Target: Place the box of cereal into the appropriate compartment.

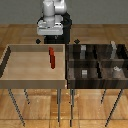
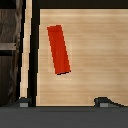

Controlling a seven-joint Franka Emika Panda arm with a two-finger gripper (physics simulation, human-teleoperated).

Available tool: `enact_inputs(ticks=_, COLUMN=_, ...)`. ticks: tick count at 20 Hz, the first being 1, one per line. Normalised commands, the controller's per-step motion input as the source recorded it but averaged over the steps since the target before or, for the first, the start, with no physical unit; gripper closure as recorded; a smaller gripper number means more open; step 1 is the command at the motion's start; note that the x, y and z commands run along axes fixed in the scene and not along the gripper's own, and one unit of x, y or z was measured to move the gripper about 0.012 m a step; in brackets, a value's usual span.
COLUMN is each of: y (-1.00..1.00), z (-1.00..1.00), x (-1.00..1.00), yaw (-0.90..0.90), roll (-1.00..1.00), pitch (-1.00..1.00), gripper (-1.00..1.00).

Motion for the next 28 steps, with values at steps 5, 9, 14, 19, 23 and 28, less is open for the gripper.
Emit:
enact_inputs(ticks=5, y=0.0, z=0.0, x=1.0, yaw=0.0, roll=0.0, pitch=0.0, gripper=-1.0)
enact_inputs(ticks=9, y=0.25, z=0.0, x=0.75, yaw=0.0, roll=0.0, pitch=0.0, gripper=-1.0)
enact_inputs(ticks=14, y=0.0, z=0.0, x=0.0, yaw=0.0, roll=0.0, pitch=0.0, gripper=-1.0)
enact_inputs(ticks=19, y=0.0, z=-0.4, x=0.0, yaw=0.0, roll=0.0, pitch=0.0, gripper=-1.0)
enact_inputs(ticks=23, y=0.0, z=-1.0, x=0.0, yaw=0.0, roll=0.0, pitch=0.0, gripper=-1.0)
enact_inputs(ticks=28, y=0.0, z=-0.4, x=0.0, yaw=0.0, roll=0.0, pitch=0.0, gripper=1.0)
